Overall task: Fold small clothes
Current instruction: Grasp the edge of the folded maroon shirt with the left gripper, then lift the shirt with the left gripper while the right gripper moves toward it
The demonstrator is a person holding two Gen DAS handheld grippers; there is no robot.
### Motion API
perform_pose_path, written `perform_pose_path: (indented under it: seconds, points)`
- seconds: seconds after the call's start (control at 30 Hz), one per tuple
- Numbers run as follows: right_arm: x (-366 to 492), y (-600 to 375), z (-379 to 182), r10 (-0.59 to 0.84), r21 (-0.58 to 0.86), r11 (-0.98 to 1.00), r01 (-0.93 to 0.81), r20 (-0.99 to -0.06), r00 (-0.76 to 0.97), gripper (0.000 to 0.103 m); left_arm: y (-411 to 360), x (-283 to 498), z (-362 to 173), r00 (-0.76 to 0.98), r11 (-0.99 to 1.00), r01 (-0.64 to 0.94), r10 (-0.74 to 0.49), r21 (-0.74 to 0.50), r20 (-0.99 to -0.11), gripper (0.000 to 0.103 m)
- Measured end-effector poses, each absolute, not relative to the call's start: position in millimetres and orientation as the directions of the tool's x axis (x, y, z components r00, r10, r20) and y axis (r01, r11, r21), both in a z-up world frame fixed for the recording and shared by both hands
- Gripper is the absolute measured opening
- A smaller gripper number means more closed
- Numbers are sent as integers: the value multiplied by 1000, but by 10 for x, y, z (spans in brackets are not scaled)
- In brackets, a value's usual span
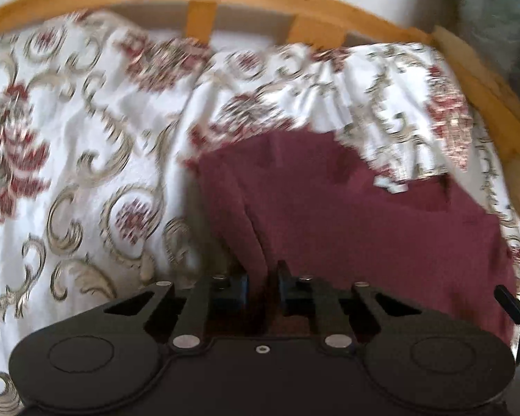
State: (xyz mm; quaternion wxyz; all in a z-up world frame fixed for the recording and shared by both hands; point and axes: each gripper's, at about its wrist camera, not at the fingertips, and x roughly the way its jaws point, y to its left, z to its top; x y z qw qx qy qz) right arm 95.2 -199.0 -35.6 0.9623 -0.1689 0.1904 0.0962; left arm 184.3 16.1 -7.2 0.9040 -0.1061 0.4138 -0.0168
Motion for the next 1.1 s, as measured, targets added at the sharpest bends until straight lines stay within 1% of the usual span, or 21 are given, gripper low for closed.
perform_pose_path:
  seconds: [0.07, 0.17, 0.2, 0.27, 0.37, 0.5, 0.6, 0.73, 0.8, 0.83, 0.87, 0.9, 0.93, 0.97, 1.03, 1.1]
  points:
    - [956, -2125, -245, 96, -276, 939, -205, -362, 927, 103, 23, 1838, 63, 665, 978, -14, -146, -207, -733, 15]
    - [976, -2426, -120, 15, -263, 960, -99, -305, 952, 103, -256, 1864, 256, 671, 977, 77, -198, -199, -714, 14]
    - [994, -2527, -100, -12, -256, 964, -68, -299, 954, 103, -365, 1880, 308, 671, 976, 108, -214, -191, -710, 14]
    - [1035, -2748, -80, -68, -232, 973, -4, -302, 951, 103, -584, 1904, 375, 666, 969, 165, -247, -183, -704, 13]
    - [1070, -3089, -68, -117, -148, 986, 73, -321, 940, 103, -934, 1962, 405, 641, 946, 261, -319, -192, -699, 13]
    - [1068, -3344, -56, -156, -88, 987, 134, -322, 934, 103, -1312, 1962, 266, 592, 917, 354, -370, -182, -716, 13]
    - [1054, -3377, -69, -163, -87, 986, 142, -325, 932, 103, -1481, 1957, 109, 559, 907, 386, -376, -169, -739, 13]
    - [1048, -3363, -73, -160, -93, 986, 137, -330, 930, 103, -1503, 1910, 2, 526, 908, 374, -376, -189, -763, 16]
    - [1049, -3341, -68, -158, -97, 986, 134, -325, 932, 103, -1472, 1844, 33, 519, 900, 378, -399, -215, -756, 20]
    - [1075, -3327, -69, -157, -98, 986, 132, -325, 933, 103, -1473, 1821, 55, 518, 896, 380, -412, -230, -749, 27]
    - [1076, -3318, -68, -155, -100, 987, 130, -324, 933, 103, -1454, 1791, 81, 520, 890, 385, -427, -243, -740, 38]
    - [1079, -3315, -68, -155, -100, 987, 129, -324, 933, 103, -1438, 1765, 111, 521, 882, 395, -445, -256, -728, 43]
    - [1079, -3314, -72, -154, -100, 987, 128, -327, 933, 103, -1426, 1743, 146, 525, 875, 404, -460, -267, -716, 55]
    - [1081, -3315, -72, -153, -100, 987, 127, -329, 932, 103, -1408, 1706, 185, 531, 868, 412, -476, -277, -701, 63]
    - [1081, -3316, -79, -157, -103, 986, 130, -331, 930, 103, -1375, 1612, 274, 549, 852, 436, -507, -290, -664, 69]
    - [1086, -3311, -86, -173, -118, 983, 141, -331, 928, 103, -1363, 1518, 371, 577, 847, 458, -514, -270, -635, 76]
